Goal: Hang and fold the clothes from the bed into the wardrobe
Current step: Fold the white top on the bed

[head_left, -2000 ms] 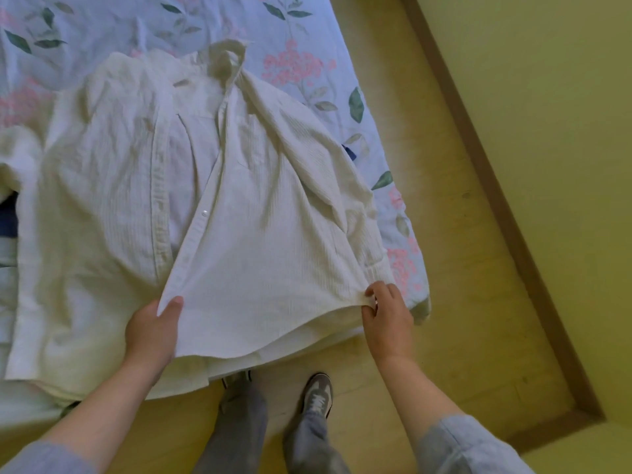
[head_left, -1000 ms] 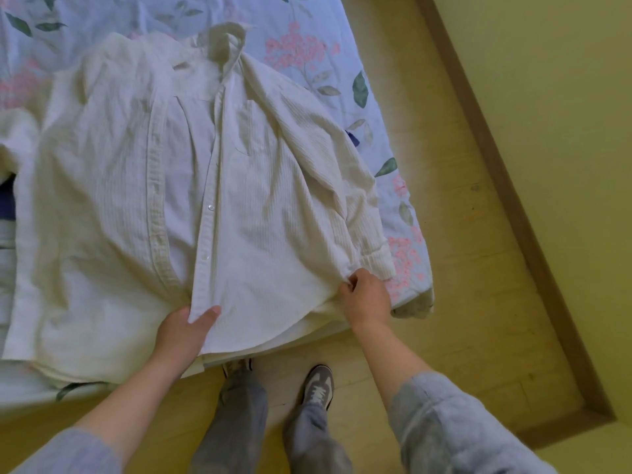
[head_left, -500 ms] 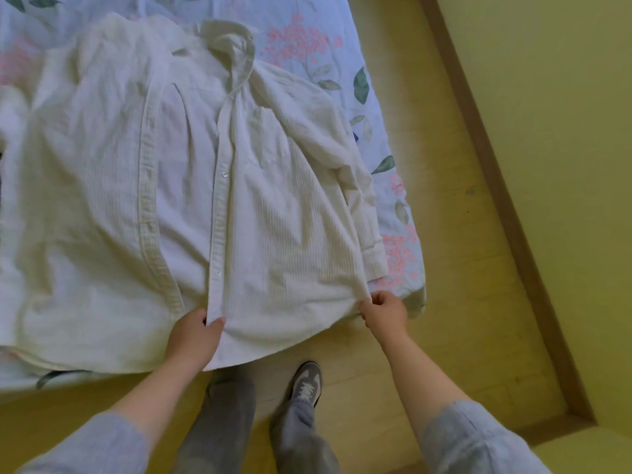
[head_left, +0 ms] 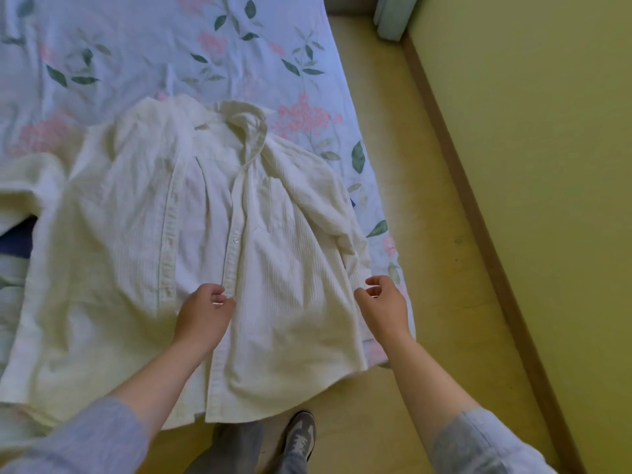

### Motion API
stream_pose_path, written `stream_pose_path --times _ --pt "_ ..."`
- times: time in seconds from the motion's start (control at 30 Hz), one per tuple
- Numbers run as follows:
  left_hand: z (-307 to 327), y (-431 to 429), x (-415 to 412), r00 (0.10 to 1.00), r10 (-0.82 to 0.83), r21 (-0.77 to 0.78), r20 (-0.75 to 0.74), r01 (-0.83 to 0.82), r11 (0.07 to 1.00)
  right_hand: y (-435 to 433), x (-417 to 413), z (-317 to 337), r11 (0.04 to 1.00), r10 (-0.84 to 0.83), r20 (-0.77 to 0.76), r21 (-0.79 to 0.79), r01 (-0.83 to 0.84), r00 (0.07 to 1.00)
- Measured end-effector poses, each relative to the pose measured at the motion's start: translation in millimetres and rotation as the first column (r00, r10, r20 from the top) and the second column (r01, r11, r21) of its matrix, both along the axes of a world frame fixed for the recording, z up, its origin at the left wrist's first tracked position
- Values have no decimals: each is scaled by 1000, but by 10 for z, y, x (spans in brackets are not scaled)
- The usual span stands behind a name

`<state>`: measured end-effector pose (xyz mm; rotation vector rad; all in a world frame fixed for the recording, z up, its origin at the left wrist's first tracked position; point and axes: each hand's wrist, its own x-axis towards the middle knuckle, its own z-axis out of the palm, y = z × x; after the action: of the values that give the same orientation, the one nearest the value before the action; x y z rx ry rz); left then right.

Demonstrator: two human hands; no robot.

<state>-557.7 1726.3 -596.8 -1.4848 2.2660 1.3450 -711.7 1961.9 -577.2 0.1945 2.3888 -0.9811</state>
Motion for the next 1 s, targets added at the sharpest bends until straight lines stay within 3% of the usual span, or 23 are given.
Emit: stream_pose_path --times 0.37,0.7,0.8,0.9,1.0 --pt "81 -660 -943 997 -39 -59 -67 35 998 -661 -945 -173 990 122 -49 72 -118 991" --pt "-382 -952 -1965 991 -97 -236 96 117 965 -1050 -1702 -842 949 298 60 89 -302 953" --pt "-490 -1023 -2161 991 -43 -235 123 72 969 -1027 -1911 -943 950 310 72 -3 -311 948" --pt "-556 -1133 -2240 993 7 -249 122 23 968 -985 -2413 -823 972 232 -21 -45 -233 973" --pt "-515 -1284 -2243 991 118 -361 65 -87 929 -1060 -3017 -616 974 227 -161 25 -226 960"
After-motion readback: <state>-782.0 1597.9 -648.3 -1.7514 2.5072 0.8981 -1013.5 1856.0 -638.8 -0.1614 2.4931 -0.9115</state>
